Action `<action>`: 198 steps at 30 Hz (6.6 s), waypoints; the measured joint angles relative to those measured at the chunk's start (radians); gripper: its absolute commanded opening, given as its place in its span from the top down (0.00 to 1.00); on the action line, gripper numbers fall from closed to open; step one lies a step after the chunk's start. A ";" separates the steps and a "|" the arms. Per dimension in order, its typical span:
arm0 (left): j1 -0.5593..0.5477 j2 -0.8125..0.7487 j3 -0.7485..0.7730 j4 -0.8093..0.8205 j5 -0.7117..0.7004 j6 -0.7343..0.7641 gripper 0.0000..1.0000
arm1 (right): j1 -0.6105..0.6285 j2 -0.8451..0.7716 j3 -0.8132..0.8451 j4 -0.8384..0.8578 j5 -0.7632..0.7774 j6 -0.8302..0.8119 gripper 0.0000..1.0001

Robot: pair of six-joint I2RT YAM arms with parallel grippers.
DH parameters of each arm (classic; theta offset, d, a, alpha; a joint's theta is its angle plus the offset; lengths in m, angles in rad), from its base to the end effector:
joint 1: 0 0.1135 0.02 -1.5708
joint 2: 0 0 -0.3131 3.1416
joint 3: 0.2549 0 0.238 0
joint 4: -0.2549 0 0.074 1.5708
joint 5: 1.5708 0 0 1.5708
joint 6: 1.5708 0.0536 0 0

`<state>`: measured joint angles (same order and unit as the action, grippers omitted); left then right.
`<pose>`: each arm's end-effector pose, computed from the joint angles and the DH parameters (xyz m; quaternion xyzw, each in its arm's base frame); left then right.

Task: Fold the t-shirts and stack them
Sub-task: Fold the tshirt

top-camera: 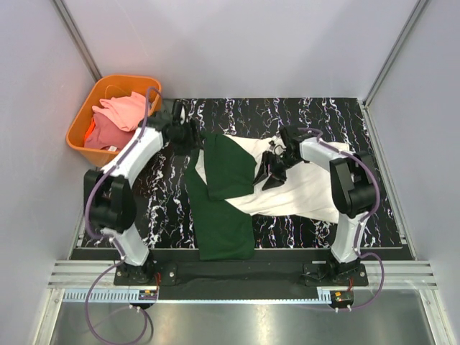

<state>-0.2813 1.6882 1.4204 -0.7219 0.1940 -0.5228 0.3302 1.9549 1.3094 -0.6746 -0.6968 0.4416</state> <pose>0.3470 -0.1110 0.3156 -0.0873 0.9500 -0.1970 0.2261 0.3540 0.1577 0.2017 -0.0093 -0.9335 -0.3580 0.0186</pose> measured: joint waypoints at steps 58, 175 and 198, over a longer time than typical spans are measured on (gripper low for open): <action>0.111 0.531 0.272 0.343 0.064 -0.306 0.35 | -0.636 0.210 0.518 -0.090 0.548 -0.156 0.25; -0.180 -0.565 -0.639 0.033 -0.141 -0.139 0.46 | -0.349 -0.453 -0.140 -0.144 0.493 0.003 0.16; -0.451 -0.368 -0.792 0.096 -0.089 -0.450 0.63 | -0.333 -0.689 -0.372 -0.089 0.422 0.043 0.16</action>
<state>-0.7319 1.3205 0.6285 -0.6258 0.1047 -0.9730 -0.0029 1.2655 0.9371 -0.7631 -0.2745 0.4850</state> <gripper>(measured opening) 0.411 0.840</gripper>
